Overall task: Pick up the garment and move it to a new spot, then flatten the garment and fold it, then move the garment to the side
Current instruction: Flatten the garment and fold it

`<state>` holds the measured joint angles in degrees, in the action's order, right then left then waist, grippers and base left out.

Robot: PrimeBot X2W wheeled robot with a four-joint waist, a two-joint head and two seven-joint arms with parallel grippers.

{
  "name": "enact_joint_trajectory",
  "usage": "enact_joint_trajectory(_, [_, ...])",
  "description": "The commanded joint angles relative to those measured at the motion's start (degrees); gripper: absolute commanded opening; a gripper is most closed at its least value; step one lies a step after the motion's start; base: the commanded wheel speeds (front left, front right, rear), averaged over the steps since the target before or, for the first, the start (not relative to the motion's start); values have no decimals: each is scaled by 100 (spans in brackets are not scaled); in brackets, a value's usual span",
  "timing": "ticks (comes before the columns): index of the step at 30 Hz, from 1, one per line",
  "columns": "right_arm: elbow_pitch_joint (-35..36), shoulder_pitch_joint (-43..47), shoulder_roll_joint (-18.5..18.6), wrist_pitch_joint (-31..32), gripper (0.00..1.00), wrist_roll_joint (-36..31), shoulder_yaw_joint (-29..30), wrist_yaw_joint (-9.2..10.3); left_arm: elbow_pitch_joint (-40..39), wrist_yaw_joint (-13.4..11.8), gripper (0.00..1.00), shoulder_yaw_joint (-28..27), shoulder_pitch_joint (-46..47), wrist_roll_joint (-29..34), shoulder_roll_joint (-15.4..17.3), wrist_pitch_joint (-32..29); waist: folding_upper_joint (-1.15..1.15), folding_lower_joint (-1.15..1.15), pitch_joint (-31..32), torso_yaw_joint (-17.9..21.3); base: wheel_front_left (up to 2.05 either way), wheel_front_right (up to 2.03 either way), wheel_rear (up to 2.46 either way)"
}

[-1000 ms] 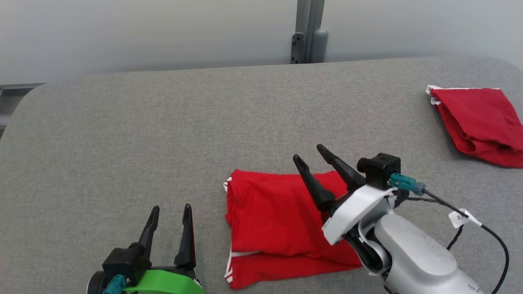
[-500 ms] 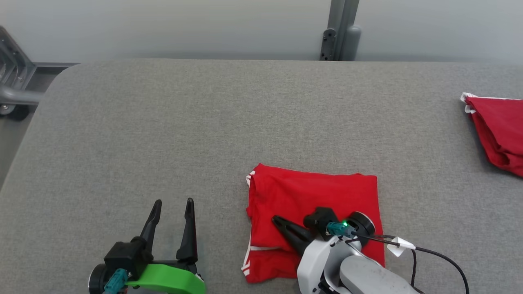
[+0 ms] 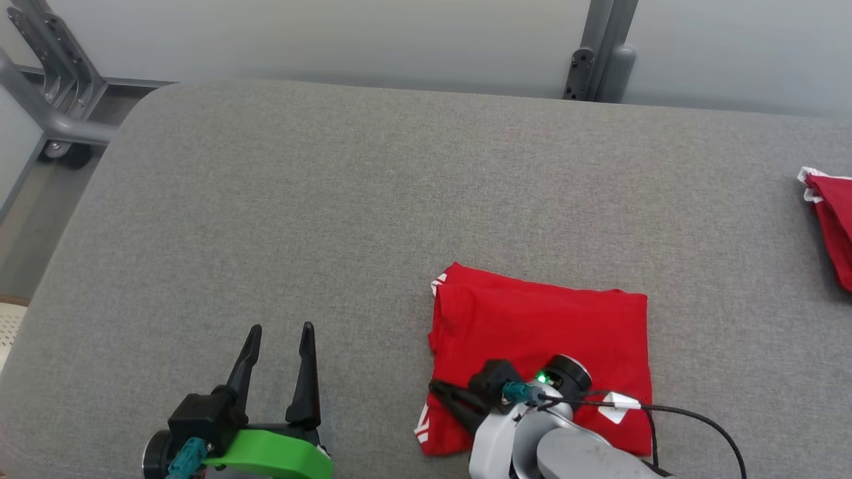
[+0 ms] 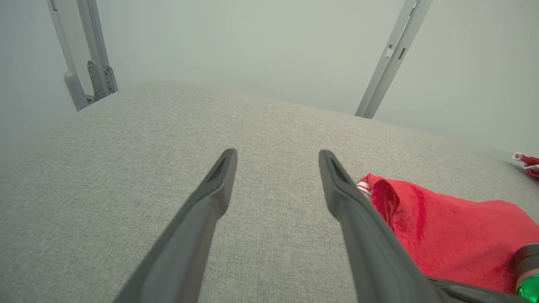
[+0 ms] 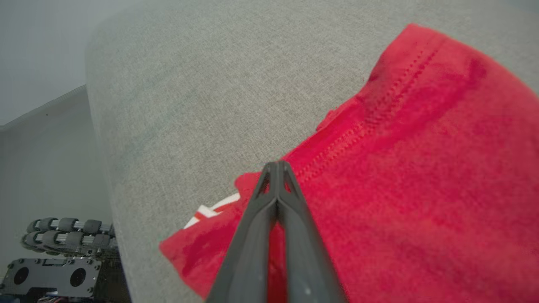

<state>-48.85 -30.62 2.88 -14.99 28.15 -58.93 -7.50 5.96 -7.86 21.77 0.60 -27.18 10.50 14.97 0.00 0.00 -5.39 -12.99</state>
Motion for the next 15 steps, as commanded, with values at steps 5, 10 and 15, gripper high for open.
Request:
enact_joint_trajectory(5, [142,-235,16,-24,0,81,-585,4,9,-27,100,-23,75,21,4,20,0,0,-18,20,0,0,0])
enact_joint_trajectory(10, [404,-350,9,-25,0,-37,-396,4,-5,-52,100,-58,33,16,28,21,0,0,1,103,0,0,0])
enact_joint_trajectory(15, [866,-225,11,-24,0,-359,415,3,-35,-65,100,-92,-55,38,62,21,0,0,86,278,0,0,0])
